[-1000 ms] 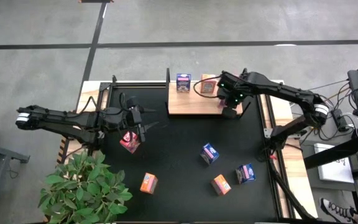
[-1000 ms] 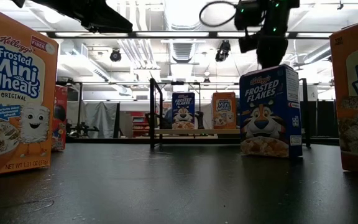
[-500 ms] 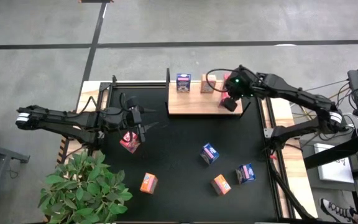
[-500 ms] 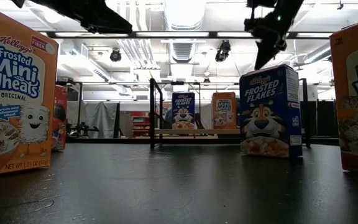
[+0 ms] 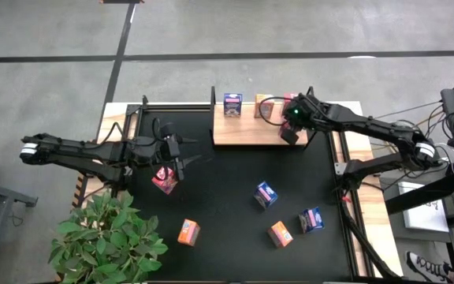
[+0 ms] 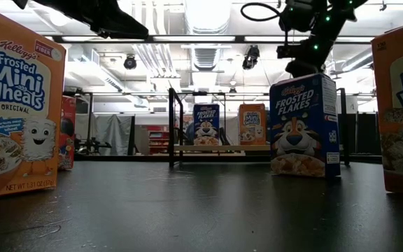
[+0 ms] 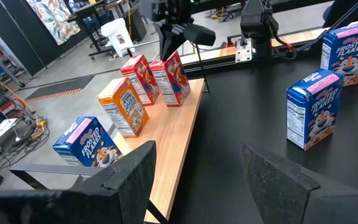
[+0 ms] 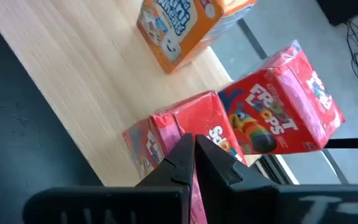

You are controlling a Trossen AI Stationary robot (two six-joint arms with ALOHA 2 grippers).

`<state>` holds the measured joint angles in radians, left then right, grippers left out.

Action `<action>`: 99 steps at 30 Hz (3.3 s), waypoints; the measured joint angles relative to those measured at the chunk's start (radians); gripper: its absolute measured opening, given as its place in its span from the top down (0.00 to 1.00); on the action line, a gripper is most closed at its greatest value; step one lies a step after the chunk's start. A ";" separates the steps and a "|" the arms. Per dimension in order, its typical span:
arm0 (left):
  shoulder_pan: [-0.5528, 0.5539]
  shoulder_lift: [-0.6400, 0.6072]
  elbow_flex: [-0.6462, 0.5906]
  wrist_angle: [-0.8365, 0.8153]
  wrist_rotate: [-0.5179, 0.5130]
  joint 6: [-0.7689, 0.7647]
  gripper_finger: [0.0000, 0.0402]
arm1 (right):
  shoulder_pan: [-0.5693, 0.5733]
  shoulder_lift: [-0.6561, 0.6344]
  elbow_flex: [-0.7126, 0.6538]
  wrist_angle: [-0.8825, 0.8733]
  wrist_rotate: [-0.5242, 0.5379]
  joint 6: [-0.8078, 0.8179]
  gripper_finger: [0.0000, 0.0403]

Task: Stack cereal on shelf
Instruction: Put the top red cereal box on the shelf aligned with the other red cereal box

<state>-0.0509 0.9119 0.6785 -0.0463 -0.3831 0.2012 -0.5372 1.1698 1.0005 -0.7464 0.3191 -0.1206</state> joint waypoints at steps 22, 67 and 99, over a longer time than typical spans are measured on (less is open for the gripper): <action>0.000 0.000 0.000 0.000 0.000 0.002 0.45 | 0.014 -0.004 0.176 -0.034 -0.165 0.008 0.98; 0.000 0.000 0.000 -0.001 0.000 -0.001 0.45 | 0.142 -0.006 -0.010 -0.101 -0.176 0.192 0.98; 0.000 0.000 0.000 -0.024 0.000 0.003 0.45 | 0.107 0.098 -0.139 0.107 0.163 0.072 0.98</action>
<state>-0.0507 0.9119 0.6785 -0.0708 -0.3832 0.2043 -0.4299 1.2682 0.8616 -0.6390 0.4818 -0.0484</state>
